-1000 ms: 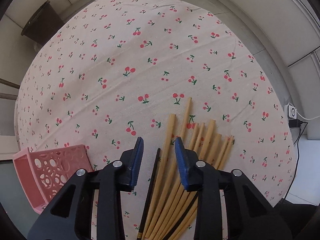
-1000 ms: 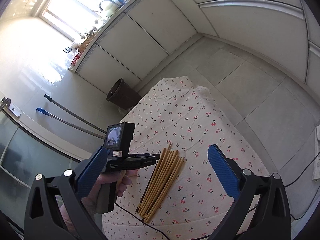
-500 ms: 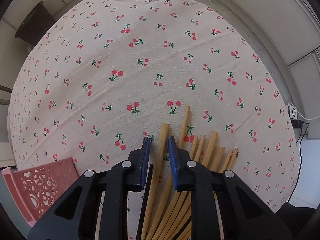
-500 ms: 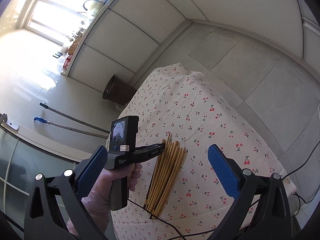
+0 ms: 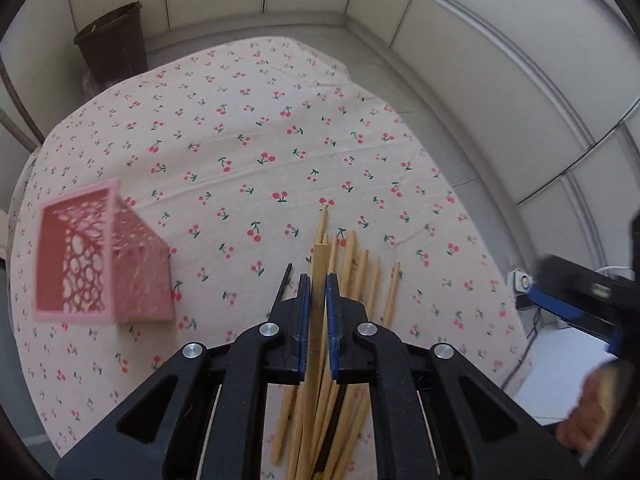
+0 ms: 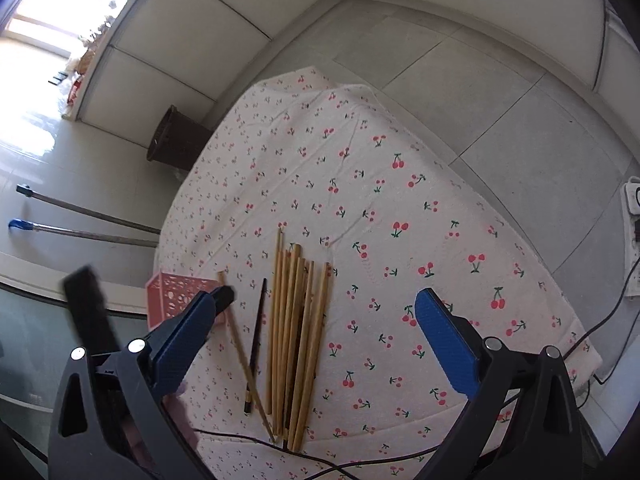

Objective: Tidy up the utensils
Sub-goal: 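Close the left tool on one wooden chopstick while the right tool grasps another, then carry both chopsticks upright over the pink holder and lower them in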

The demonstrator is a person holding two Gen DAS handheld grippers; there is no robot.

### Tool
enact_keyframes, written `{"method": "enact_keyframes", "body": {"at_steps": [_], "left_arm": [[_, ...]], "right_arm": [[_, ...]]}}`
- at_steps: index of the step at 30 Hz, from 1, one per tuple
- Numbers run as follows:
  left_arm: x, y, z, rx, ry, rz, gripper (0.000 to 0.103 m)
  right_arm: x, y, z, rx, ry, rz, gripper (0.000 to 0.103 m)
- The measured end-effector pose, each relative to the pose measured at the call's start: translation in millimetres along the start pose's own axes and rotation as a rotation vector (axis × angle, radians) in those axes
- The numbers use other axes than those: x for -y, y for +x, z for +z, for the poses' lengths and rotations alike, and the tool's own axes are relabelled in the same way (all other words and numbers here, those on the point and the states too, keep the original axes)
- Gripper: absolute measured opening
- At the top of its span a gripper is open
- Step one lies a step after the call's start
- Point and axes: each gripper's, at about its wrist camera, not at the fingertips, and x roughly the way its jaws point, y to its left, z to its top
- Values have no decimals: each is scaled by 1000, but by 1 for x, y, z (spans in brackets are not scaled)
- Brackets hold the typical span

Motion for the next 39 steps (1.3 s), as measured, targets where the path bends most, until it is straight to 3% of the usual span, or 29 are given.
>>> {"method": "enact_keyframes", "body": {"at_steps": [4, 8, 10, 12, 13, 14, 16, 17, 18, 19, 28, 39], "left_arm": [[-19, -64, -30, 105, -46, -58, 6], [-36, -110, -61, 194, -69, -99, 6], [-41, -124, -77, 231, -71, -105, 6], [-44, -136, -83, 266, -68, -101, 6], [-46, -141, -83, 286, -70, -102, 6], [-47, -149, -85, 307, -70, -94, 6], [-50, -164, -89, 348, -63, -74, 6], [-53, -168, -89, 362, -66, -71, 6], [-56, -171, -90, 373, -70, -69, 6], [-58, -173, -90, 382, -74, -67, 6], [-65, -181, -92, 407, -88, -61, 6], [-69, -196, -94, 471, -153, -47, 6]], "right_arm": [[-8, 32, -7, -15, -1, -92, 88], [-5, 57, -9, -41, 37, -123, 86], [-5, 68, -10, -62, 26, -141, 75], [-5, 82, -10, -112, 15, -129, 51], [-6, 88, -12, -133, 9, -131, 46], [-7, 92, -13, -137, 3, -147, 39], [-14, 93, -14, -110, -33, -177, 34], [-18, 96, -14, -112, -46, -179, 25], [-19, 100, -14, -122, -42, -176, 9], [-17, 103, -15, -130, -28, -168, 6], [-23, 85, -23, -62, -69, -132, 6], [-44, -44, -58, 258, -285, 2, 6]]}}
